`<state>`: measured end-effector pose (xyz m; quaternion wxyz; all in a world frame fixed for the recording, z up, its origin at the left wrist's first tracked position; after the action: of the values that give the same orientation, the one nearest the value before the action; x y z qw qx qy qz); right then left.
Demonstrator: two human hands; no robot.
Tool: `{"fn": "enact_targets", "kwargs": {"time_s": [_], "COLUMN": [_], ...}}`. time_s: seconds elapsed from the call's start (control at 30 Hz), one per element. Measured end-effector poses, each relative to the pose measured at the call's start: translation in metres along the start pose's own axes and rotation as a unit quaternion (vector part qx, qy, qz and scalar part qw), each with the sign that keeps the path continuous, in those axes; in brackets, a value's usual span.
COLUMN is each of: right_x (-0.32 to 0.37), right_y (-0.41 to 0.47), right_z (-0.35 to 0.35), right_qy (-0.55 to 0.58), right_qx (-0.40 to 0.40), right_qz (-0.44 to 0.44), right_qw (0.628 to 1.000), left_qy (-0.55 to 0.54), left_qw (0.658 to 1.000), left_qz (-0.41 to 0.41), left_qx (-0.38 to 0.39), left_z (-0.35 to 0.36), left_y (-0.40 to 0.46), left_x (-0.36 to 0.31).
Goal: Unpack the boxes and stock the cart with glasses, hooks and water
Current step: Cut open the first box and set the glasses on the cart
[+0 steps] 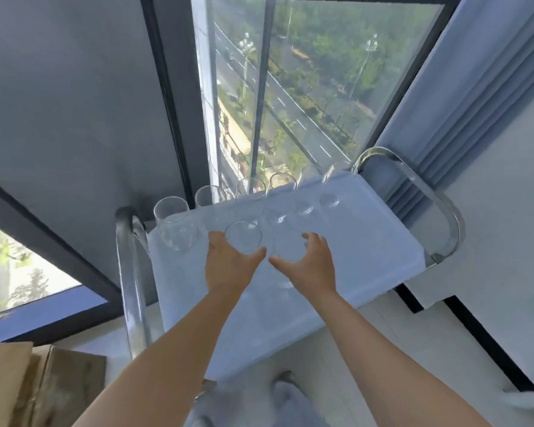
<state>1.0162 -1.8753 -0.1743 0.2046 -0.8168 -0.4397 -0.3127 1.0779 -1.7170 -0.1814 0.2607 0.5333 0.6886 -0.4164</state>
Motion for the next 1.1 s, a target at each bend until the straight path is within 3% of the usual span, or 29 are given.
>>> {"fn": "enact_targets", "kwargs": {"time_s": [0.23, 0.47, 1.1], "right_x": [0.024, 0.053, 0.056], "right_y": [0.038, 0.033, 0.028], "right_z": [0.04, 0.081, 0.109], "right_qy": [0.006, 0.006, 0.038], "right_qx": [0.13, 0.144, 0.117], "right_qz": [-0.103, -0.106, -0.057], "right_qw": [0.986, 0.984, 0.991], "left_qy": [-0.05, -0.078, -0.108], "left_qw": [0.982, 0.947, 0.959], "left_qz": [-0.11, -0.194, -0.184], "left_qx": [-0.146, -0.243, -0.187], "left_z": [-0.019, -0.052, -0.046], "left_y": [0.004, 0.003, 0.029], "left_x": [0.014, 0.048, 0.074]}}
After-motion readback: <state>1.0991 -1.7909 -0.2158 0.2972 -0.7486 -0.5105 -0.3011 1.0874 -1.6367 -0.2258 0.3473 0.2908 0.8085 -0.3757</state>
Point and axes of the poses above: each hand's wrist, its own y-axis towards the middle knuckle, its own z-axis out of the palm, x = y × z, the point moved 5 cm from there along y, towards the middle knuckle, and after that the axes turned 4 degrees about -z, right-handed, at the moved point
